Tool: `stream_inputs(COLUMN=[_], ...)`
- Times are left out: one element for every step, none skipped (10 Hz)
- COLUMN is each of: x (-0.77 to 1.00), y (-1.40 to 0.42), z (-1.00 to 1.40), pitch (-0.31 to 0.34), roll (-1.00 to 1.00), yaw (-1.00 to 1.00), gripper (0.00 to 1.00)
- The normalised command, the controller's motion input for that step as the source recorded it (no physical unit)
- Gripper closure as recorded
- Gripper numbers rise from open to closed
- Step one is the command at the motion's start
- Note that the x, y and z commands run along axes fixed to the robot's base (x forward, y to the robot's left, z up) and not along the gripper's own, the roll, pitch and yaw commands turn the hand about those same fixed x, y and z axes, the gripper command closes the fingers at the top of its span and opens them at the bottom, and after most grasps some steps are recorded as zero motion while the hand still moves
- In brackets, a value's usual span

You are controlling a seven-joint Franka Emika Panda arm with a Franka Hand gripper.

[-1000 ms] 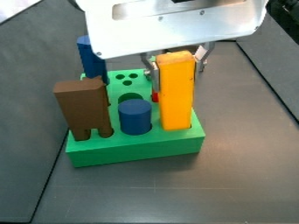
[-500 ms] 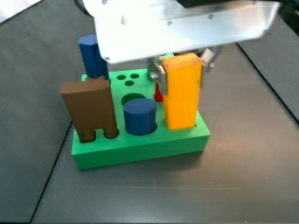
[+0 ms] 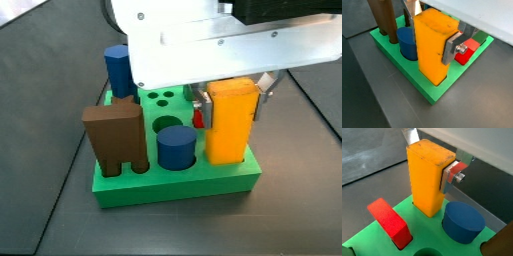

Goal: Pick up the rectangle object. Move up. Move to above the board. Insert the rectangle object.
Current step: Insert the rectangle object.

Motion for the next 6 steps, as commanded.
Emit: stream_inputs(x=[-0.17,-0.47,-0.49,-0.15,-0.02,0.00], y=[0.02,0.24,0.33,0.23,0.00,0.01], z=[-0.39,-0.34,-0.22,-0.51,0.01,0.00], pitch=[0.036,0.137,0.190,0.106,-0.041,0.003], roll=[0.21,0.34,0.34,0.28,0.00,0.01], yaw=[0.28,0.27,0.15,0.00,0.00,-0.03], gripper=[1.00,1.00,1.00,1.00,1.00,1.00])
